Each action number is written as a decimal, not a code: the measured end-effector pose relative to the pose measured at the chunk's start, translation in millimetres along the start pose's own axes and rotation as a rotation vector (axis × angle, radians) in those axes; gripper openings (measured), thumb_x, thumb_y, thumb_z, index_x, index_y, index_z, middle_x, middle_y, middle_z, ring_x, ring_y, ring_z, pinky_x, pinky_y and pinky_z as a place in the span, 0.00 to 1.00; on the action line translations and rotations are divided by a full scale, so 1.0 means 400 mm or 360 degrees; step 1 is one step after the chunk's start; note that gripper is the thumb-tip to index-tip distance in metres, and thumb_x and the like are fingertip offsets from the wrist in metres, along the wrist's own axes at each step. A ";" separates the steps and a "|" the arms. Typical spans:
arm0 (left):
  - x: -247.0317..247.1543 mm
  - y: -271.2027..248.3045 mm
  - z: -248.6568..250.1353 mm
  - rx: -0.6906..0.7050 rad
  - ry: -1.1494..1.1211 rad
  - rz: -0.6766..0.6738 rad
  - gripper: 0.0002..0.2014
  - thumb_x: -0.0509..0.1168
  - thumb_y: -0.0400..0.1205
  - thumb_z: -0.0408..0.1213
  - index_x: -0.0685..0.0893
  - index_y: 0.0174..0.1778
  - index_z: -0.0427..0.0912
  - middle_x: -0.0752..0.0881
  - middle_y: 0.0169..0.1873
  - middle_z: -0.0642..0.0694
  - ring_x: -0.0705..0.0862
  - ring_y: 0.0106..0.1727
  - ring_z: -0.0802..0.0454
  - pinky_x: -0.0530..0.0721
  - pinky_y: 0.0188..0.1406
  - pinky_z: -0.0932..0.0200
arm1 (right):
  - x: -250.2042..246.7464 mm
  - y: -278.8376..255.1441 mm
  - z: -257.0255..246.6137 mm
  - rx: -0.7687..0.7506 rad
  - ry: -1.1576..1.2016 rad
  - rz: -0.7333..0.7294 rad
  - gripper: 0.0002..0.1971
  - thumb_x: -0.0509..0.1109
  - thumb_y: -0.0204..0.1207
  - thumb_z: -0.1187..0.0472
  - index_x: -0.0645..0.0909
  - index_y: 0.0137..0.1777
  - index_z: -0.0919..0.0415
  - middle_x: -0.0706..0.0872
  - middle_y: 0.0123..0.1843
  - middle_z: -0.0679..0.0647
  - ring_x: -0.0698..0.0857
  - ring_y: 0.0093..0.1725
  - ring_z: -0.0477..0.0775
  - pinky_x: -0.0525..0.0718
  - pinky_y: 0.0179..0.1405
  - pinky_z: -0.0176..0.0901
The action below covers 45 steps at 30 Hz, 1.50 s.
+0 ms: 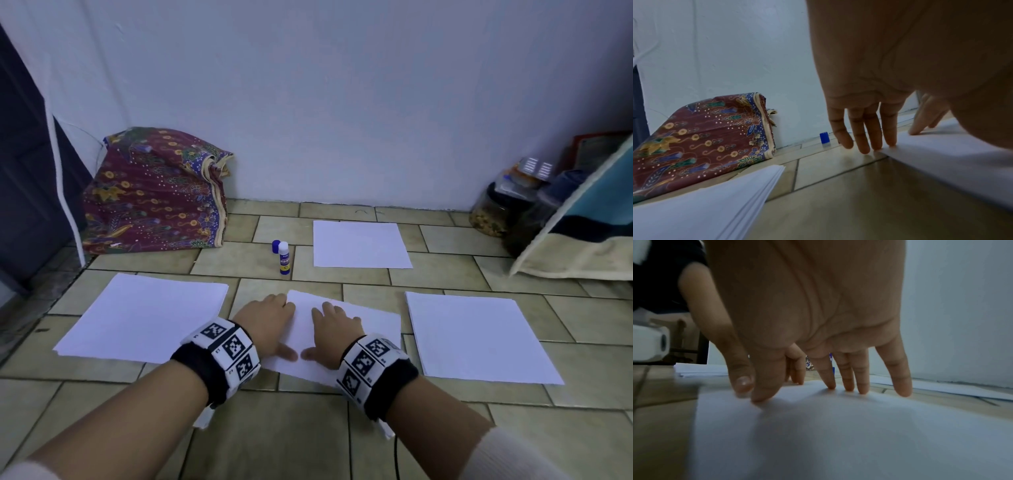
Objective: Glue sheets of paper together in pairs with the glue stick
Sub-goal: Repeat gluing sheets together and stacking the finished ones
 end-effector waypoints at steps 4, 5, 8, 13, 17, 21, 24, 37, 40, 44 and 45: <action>0.018 -0.008 -0.028 -0.0048 -0.0062 0.0070 0.44 0.70 0.72 0.63 0.63 0.76 0.42 0.63 0.75 0.44 0.63 0.75 0.47 0.70 0.70 0.51 | 0.006 0.016 -0.012 -0.0029 0.0100 -0.0016 0.39 0.71 0.74 0.44 0.58 0.78 0.60 0.58 0.79 0.55 0.59 0.79 0.57 0.70 0.68 0.62; 0.028 -0.006 -0.039 -0.0053 -0.0106 0.0055 0.48 0.70 0.72 0.64 0.58 0.80 0.41 0.57 0.80 0.44 0.56 0.80 0.46 0.66 0.74 0.48 | 0.008 0.021 -0.014 -0.0040 0.0114 -0.0035 0.40 0.72 0.74 0.45 0.56 0.79 0.60 0.56 0.81 0.55 0.56 0.80 0.56 0.68 0.70 0.64; 0.059 0.005 -0.058 -0.0033 -0.0120 -0.0104 0.56 0.65 0.74 0.67 0.39 0.85 0.41 0.36 0.84 0.48 0.32 0.83 0.47 0.46 0.81 0.39 | 0.004 0.037 -0.030 -0.0132 0.0057 -0.0130 0.44 0.71 0.77 0.50 0.46 0.84 0.59 0.45 0.85 0.53 0.46 0.84 0.54 0.57 0.76 0.72; 0.090 0.025 -0.073 -0.0075 -0.0060 -0.0280 0.59 0.63 0.74 0.69 0.31 0.82 0.40 0.29 0.82 0.46 0.24 0.80 0.46 0.37 0.78 0.29 | -0.015 0.063 -0.059 -0.0433 -0.0137 -0.0234 0.51 0.72 0.76 0.50 0.36 0.84 0.58 0.40 0.86 0.50 0.44 0.84 0.50 0.46 0.78 0.74; 0.086 0.022 -0.074 -0.0058 -0.0064 -0.0306 0.60 0.64 0.73 0.69 0.29 0.82 0.41 0.28 0.81 0.47 0.24 0.80 0.47 0.36 0.76 0.25 | -0.007 0.061 0.014 -0.0418 -0.0053 -0.0232 0.56 0.75 0.70 0.44 0.37 0.84 0.53 0.41 0.86 0.47 0.50 0.84 0.50 0.40 0.80 0.68; 0.093 0.024 -0.080 -0.0055 -0.0083 -0.0340 0.61 0.63 0.73 0.70 0.28 0.82 0.42 0.27 0.81 0.49 0.22 0.79 0.48 0.34 0.74 0.24 | -0.001 0.049 0.111 -0.0347 -0.0008 -0.0203 0.58 0.77 0.67 0.41 0.36 0.84 0.49 0.41 0.86 0.45 0.51 0.84 0.49 0.37 0.79 0.66; 0.097 0.023 -0.084 -0.0069 -0.0076 -0.0355 0.61 0.62 0.72 0.71 0.27 0.81 0.43 0.26 0.80 0.51 0.21 0.79 0.49 0.34 0.74 0.23 | 0.001 0.031 0.183 -0.0268 0.0014 -0.0200 0.60 0.78 0.65 0.41 0.36 0.84 0.49 0.42 0.86 0.44 0.53 0.84 0.49 0.39 0.80 0.63; 0.101 0.022 -0.110 -0.0070 -0.0002 -0.0383 0.67 0.72 0.65 0.68 0.26 0.80 0.51 0.25 0.79 0.58 0.22 0.79 0.45 0.33 0.72 0.24 | -0.014 -0.001 0.308 -0.0079 -0.0055 -0.0252 0.64 0.82 0.62 0.48 0.35 0.83 0.48 0.44 0.86 0.43 0.54 0.83 0.48 0.36 0.80 0.64; 0.100 0.025 -0.107 -0.0090 0.0046 -0.0386 0.69 0.72 0.64 0.69 0.25 0.80 0.50 0.25 0.79 0.58 0.22 0.79 0.45 0.33 0.73 0.24 | -0.019 -0.012 0.297 -0.0085 -0.0079 -0.0271 0.63 0.82 0.63 0.49 0.34 0.83 0.50 0.42 0.86 0.46 0.47 0.84 0.47 0.35 0.80 0.65; 0.102 0.036 -0.107 -0.0117 0.0090 -0.0438 0.71 0.73 0.62 0.69 0.24 0.80 0.46 0.23 0.79 0.55 0.20 0.78 0.43 0.36 0.74 0.23 | -0.022 -0.012 0.286 -0.0091 -0.0099 -0.0290 0.63 0.82 0.64 0.50 0.34 0.83 0.52 0.40 0.86 0.49 0.40 0.84 0.49 0.37 0.79 0.65; 0.103 0.038 -0.107 -0.0113 0.0086 -0.0453 0.72 0.74 0.62 0.69 0.24 0.80 0.45 0.23 0.79 0.55 0.19 0.77 0.44 0.36 0.75 0.22 | -0.020 -0.010 0.285 -0.0082 -0.0116 -0.0295 0.63 0.82 0.64 0.49 0.34 0.83 0.52 0.38 0.86 0.50 0.40 0.84 0.50 0.38 0.79 0.66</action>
Point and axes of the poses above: each hand's wrist, its own y-axis towards the middle knuckle, its own x-axis out of the palm, z = x × y, the point moved 6 cm from there along y, towards the middle knuckle
